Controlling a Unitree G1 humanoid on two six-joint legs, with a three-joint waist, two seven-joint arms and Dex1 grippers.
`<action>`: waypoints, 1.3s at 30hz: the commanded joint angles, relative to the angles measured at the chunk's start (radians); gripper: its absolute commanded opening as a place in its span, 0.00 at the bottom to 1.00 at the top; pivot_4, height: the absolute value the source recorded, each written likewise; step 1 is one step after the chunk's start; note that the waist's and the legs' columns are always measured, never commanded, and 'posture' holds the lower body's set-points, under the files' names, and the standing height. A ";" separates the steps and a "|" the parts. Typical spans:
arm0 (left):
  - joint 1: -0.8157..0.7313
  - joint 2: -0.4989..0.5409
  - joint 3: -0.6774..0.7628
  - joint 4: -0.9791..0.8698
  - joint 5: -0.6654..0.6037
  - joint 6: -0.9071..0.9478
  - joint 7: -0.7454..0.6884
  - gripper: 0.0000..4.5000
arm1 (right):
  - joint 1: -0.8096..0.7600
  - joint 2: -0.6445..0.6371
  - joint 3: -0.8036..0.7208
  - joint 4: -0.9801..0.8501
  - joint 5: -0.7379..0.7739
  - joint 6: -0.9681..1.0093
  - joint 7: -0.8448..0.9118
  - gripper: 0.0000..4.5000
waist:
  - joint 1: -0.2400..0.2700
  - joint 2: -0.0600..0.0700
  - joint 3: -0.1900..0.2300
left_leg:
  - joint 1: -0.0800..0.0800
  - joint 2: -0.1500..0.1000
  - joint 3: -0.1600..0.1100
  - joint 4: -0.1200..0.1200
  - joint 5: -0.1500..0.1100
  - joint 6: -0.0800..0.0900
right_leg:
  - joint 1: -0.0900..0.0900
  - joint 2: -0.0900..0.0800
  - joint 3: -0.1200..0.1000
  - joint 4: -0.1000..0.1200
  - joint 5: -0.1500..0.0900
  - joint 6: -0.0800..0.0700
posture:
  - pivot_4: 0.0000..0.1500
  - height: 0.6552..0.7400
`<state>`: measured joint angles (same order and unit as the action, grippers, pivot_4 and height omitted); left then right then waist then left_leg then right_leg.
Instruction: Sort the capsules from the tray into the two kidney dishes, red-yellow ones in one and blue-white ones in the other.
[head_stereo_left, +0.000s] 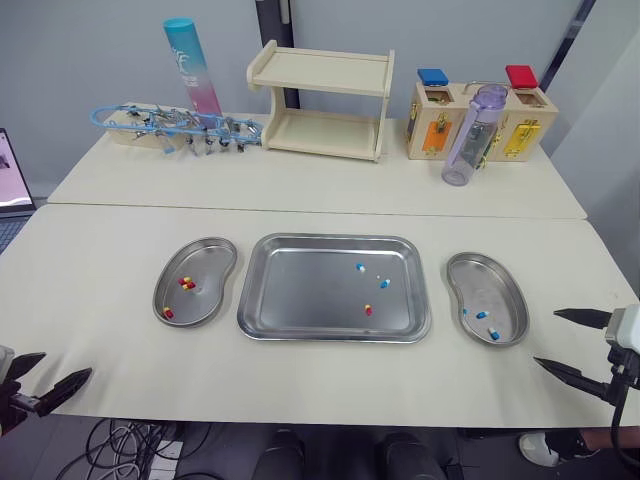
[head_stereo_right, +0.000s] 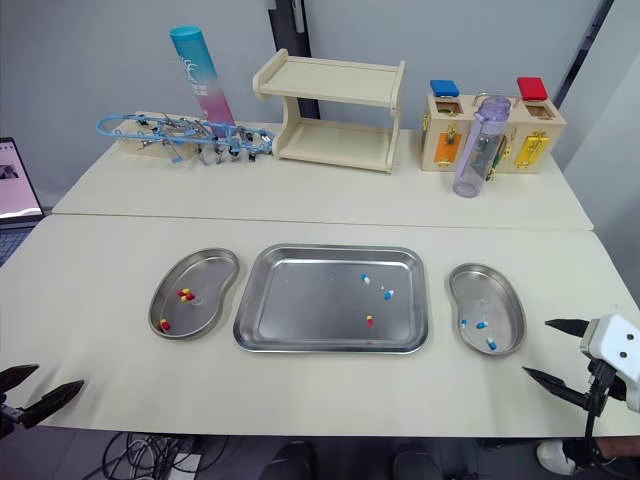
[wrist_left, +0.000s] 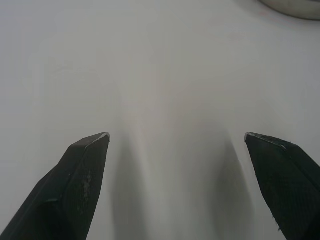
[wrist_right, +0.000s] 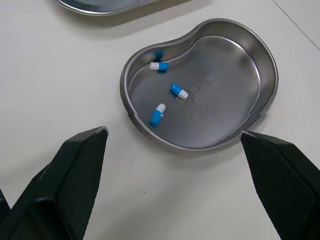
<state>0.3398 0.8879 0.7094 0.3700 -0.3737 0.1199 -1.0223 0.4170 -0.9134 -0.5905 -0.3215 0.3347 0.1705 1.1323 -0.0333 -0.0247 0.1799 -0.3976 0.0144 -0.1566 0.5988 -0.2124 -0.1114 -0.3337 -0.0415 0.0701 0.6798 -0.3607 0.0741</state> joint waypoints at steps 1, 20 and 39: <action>-0.013 0.047 0.003 0.023 0.002 -0.030 -0.035 0.99 | -0.006 0.023 0.010 -0.107 0.037 0.022 -0.030 1.00 | 0.000 -0.001 0.000 | 0.000 0.000 0.000 0.000 0.000 0.000 | 0.000 0.000 0.000 0.000 0.000 0.000 | 1.00 1.00; 0.040 0.054 -0.025 -0.124 -0.037 -0.044 -0.185 0.99 | 0.063 0.372 0.562 -0.404 -0.186 -0.014 -0.384 1.00 | 0.000 -0.006 -0.004 | 0.001 0.001 0.000 -0.001 0.000 0.000 | 0.000 0.001 0.000 0.001 0.000 -0.001 | 1.00 1.00; -0.675 -0.136 -0.754 -0.481 -0.055 0.196 -0.239 0.86 | 0.044 0.376 0.656 -0.408 -0.193 0.019 -0.451 1.00 | 0.001 -0.004 -0.004 | 0.000 0.000 -0.002 0.001 0.000 0.000 | 0.000 0.001 -0.002 0.002 0.000 0.000 | 1.00 1.00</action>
<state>-0.2778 0.7734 0.0190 -0.1358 -0.4557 0.3358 -1.2370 0.4597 -0.5418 0.0681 -0.6949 0.1370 0.1899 0.6959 -0.0324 -0.0283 0.1762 -0.3978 0.0147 -0.1589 0.5996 -0.2122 -0.1115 -0.3334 -0.0400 0.0683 0.6822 -0.3606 0.0739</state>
